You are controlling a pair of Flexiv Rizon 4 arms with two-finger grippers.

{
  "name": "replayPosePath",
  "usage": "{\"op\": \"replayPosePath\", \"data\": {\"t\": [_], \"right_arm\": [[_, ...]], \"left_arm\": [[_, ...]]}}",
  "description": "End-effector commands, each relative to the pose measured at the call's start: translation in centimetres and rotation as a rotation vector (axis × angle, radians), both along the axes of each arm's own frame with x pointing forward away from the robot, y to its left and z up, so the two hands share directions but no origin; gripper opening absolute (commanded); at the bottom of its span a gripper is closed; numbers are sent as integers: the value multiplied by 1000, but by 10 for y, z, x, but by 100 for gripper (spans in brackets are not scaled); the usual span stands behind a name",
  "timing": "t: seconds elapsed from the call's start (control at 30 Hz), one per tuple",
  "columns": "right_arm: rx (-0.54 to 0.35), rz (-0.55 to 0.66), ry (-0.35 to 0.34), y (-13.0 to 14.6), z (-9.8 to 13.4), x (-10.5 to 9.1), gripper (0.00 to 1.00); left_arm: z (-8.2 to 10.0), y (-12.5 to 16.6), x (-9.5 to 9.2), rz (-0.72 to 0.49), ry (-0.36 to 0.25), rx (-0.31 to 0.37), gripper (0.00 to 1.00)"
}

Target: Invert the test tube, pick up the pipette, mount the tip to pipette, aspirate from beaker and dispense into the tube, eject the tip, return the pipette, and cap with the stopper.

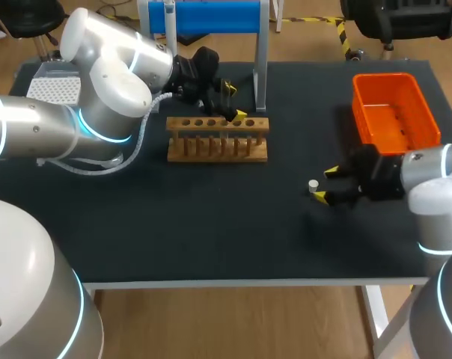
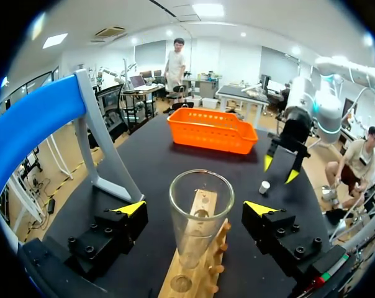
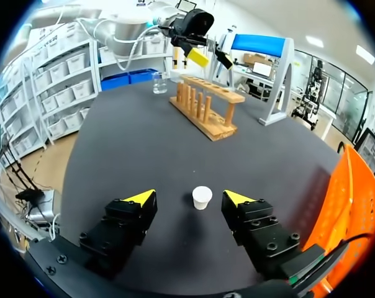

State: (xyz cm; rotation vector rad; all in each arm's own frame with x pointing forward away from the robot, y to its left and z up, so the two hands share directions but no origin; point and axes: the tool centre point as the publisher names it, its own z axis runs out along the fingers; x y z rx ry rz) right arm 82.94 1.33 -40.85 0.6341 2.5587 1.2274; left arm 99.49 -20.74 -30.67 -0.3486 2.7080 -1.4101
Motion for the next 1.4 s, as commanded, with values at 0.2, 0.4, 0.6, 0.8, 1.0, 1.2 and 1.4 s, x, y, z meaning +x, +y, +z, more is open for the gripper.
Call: {"op": "replayPosePath", "data": {"t": [0.2, 0.4, 0.6, 0.8, 1.0, 1.2, 1.4], "right_arm": [[-15, -13, 8, 11, -12, 13, 77], [-16, -23, 8, 13, -15, 18, 71], [-15, -33, 8, 14, -16, 21, 65], [-18, -41, 10, 14, -19, 23, 66], [-18, -49, 13, 14, -21, 25, 58], [-23, -51, 12, 15, -22, 26, 58], [-24, -49, 12, 16, -23, 26, 50]], "left_arm": [[0, -1, 0, 0, 1, 3, 100], [0, -1, 0, 0, 1, 3, 100], [0, -1, 0, 0, 1, 3, 100], [0, -1, 0, 0, 1, 3, 100], [0, -1, 0, 0, 1, 3, 100], [0, -1, 0, 0, 1, 3, 100], [0, -1, 0, 0, 1, 3, 100]]}}
